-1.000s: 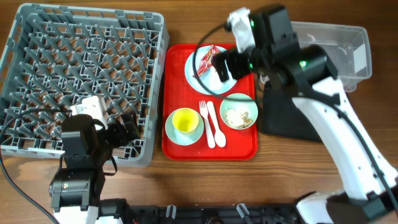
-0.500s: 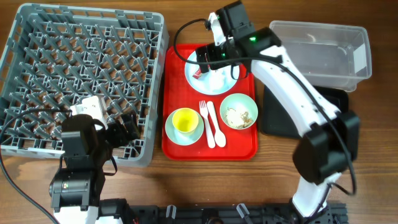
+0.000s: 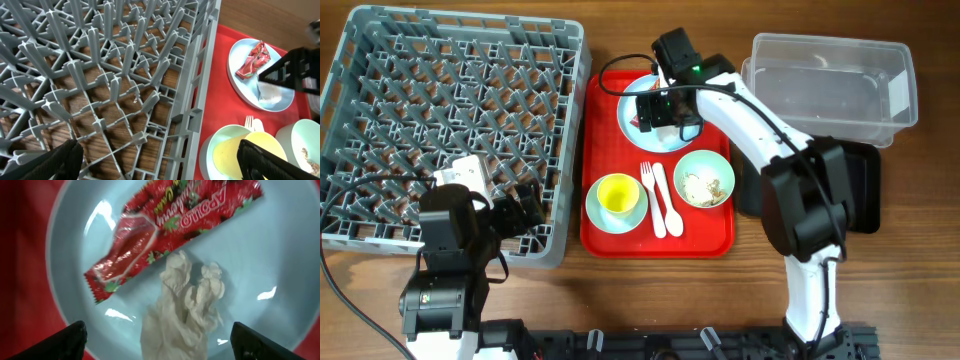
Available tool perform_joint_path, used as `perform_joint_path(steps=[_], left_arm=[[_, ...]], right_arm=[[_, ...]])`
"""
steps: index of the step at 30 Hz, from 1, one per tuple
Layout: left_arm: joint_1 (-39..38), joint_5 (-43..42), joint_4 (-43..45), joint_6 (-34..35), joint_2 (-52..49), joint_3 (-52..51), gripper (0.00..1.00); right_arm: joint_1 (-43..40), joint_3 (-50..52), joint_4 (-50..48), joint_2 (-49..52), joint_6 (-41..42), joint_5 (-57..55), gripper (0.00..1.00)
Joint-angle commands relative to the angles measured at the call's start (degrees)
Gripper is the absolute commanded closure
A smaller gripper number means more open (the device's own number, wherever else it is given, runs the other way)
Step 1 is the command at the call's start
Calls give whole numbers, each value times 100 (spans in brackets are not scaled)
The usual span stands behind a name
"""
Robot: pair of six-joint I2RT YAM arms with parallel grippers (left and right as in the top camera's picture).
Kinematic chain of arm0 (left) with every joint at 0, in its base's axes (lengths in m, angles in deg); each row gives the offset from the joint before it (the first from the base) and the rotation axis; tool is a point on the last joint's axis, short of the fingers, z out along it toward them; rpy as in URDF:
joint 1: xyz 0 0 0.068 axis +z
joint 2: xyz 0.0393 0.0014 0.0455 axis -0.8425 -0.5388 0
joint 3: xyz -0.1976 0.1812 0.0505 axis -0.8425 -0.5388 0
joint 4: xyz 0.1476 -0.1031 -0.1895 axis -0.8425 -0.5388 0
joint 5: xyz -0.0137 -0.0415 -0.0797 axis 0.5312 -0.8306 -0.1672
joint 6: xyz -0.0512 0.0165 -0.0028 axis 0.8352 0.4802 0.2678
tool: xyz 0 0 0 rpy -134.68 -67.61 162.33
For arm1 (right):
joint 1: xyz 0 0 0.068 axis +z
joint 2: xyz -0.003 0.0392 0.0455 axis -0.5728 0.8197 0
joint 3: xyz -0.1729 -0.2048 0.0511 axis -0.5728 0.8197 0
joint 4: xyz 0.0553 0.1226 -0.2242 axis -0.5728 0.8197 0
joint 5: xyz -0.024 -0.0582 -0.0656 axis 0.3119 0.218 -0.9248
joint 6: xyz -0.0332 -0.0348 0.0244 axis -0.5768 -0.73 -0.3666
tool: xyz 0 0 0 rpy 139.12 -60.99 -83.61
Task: Sort waste into correct bins and load items into the dishwasher rack
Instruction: 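Grasp the white tissue and drop it into the clear bin, then reach the right gripper back and grasp the red candy wrapper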
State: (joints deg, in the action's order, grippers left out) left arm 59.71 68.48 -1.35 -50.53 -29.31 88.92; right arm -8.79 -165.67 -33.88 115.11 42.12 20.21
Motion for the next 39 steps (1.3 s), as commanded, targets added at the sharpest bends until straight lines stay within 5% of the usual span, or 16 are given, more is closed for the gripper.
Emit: perform_joint_path(steps=[1, 13, 19, 29, 32, 34, 36, 39], left_arm=[[-33, 72, 4, -92, 15, 122, 0], [-33, 74, 7, -92, 15, 122, 0], [-33, 72, 7, -92, 15, 122, 0], [-33, 72, 7, -92, 15, 122, 0], [-33, 72, 7, -92, 15, 122, 0], [-33, 72, 9, -92, 15, 122, 0], [-33, 72, 9, -92, 15, 122, 0], [-33, 72, 9, -92, 15, 122, 0]], right_arm=[[15, -7, 20, 367, 286, -83, 22], [-109, -90, 472, 63, 365, -247, 88], [-599, -190, 586, -774, 365, -490, 89], [-2096, -186, 313, -1626, 684, -535, 80], [-2433, -101, 310, -1574, 684, -525, 60], [-2610, -55, 291, -1558, 678, -472, 28], [-2736, -55, 286, -1556, 671, -474, 6], [-2767, -70, 240, -1565, 590, -310, 3]])
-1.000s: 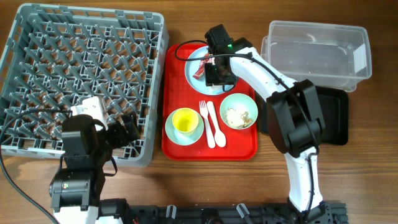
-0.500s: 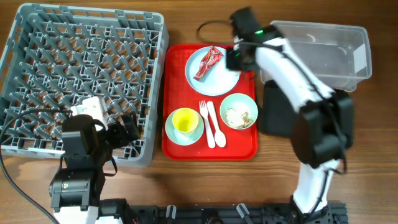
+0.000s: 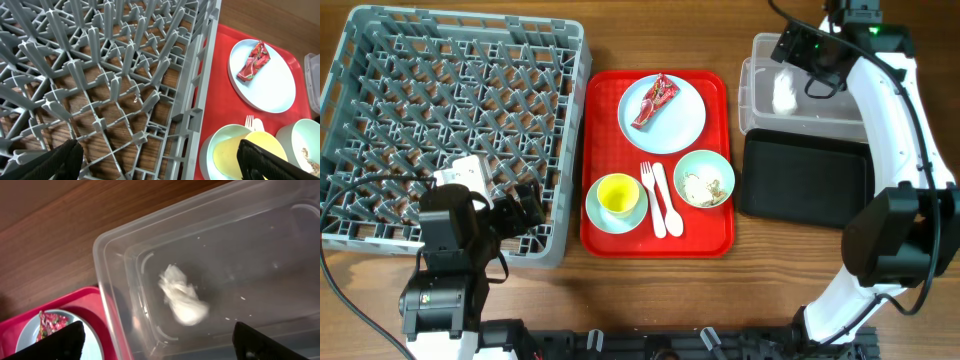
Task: Sort waste into correct bins and load items into the dishwasher rack
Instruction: 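Reach the right gripper back and grasp the red candy wrapper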
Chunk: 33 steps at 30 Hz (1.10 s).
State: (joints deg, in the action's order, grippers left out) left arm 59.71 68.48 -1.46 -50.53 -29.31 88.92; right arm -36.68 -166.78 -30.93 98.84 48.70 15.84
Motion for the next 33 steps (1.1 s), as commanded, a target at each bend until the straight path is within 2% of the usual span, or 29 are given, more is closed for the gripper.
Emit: perform_joint_path(steps=[1, 5, 8, 10, 13, 18, 25, 33], left_arm=[[-33, 72, 20, -92, 15, 122, 0], [-33, 72, 20, -92, 15, 122, 0], [-33, 72, 20, -92, 15, 122, 0], [-33, 72, 20, -92, 15, 122, 0], [-33, 72, 17, -92, 15, 122, 0], [-33, 74, 17, -92, 15, 122, 0], [-33, 72, 17, -92, 15, 122, 0], [-33, 72, 15, -92, 15, 122, 0]], right_arm=[[33, 35, -70, 57, -164, 402, 3], [269, 28, -289, 35, -334, 2092, 3], [651, 28, -426, 35, -260, 2153, 3], [1025, 28, -533, 35, -201, 1683, 3], [1659, 31, -649, 46, 236, 356, 2], [2559, 31, -861, 225, 1036, -1091, 0], [3099, 31, -1123, 828, 1958, -1259, 0], [3185, 31, -1375, 1526, 1978, -1106, 0]])
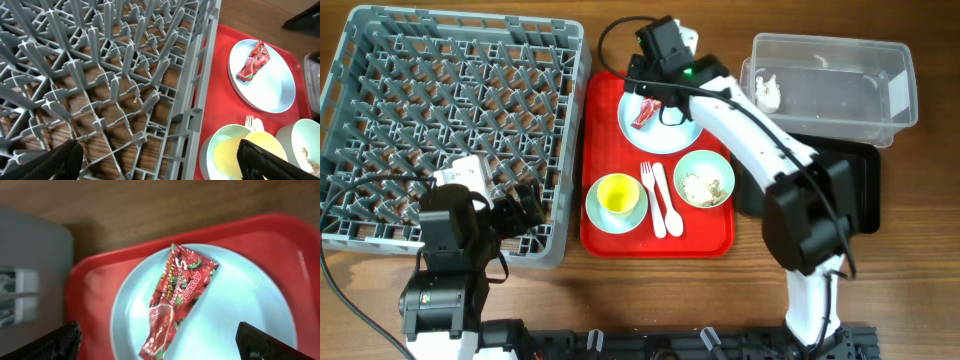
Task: Sort waste into correct bins and load items into the dishwasher rack
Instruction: 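Reach the right gripper back and grasp the red candy wrapper, then carry the wrapper to the clear bin and release it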
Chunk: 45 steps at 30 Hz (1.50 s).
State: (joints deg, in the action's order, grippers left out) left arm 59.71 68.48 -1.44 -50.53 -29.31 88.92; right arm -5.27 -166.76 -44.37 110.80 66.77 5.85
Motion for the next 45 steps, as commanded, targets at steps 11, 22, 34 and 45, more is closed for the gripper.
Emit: perform_joint_path(steps=[11, 22, 34, 45], left_arm=[[-33, 72, 13, -92, 15, 122, 0], [-33, 72, 15, -92, 15, 122, 0], [-33, 72, 15, -92, 15, 122, 0], [-33, 72, 15, -92, 15, 122, 0]], right_arm=[[50, 28, -136, 988, 345, 26, 7], [50, 28, 186, 1040, 337, 24, 44], [37, 24, 678, 1023, 507, 70, 73], [35, 20, 715, 1012, 142, 345, 96]])
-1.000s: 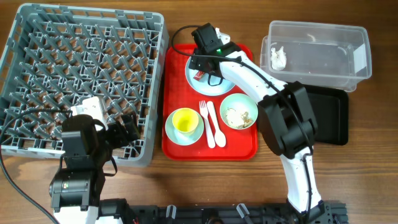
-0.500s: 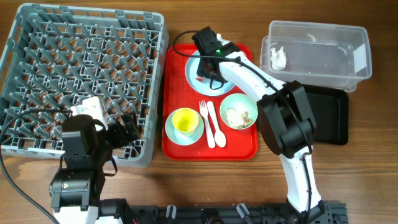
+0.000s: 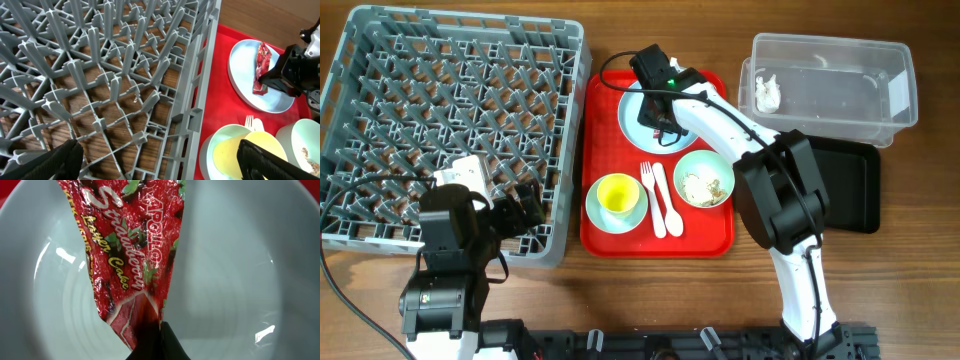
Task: Sort waste into correct bins and load items into the dishwasher rack
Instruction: 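Carry the wrapper to the clear bin and release it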
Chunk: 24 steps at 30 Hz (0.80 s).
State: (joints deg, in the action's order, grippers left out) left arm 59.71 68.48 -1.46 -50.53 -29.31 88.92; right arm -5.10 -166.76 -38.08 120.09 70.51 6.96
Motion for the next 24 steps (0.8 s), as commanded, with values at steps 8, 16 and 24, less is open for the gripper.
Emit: perform_joint_path(steps=[8, 16, 24], left_arm=[[-33, 72, 17, -92, 15, 122, 0], [-33, 72, 20, -92, 15, 122, 0], [-33, 72, 20, -92, 15, 122, 0]], right_arm=[[-271, 20, 474, -745, -890, 212, 96], [-1285, 20, 761, -2157, -846, 37, 95], [-2780, 66, 1338, -2260, 579, 334, 94]])
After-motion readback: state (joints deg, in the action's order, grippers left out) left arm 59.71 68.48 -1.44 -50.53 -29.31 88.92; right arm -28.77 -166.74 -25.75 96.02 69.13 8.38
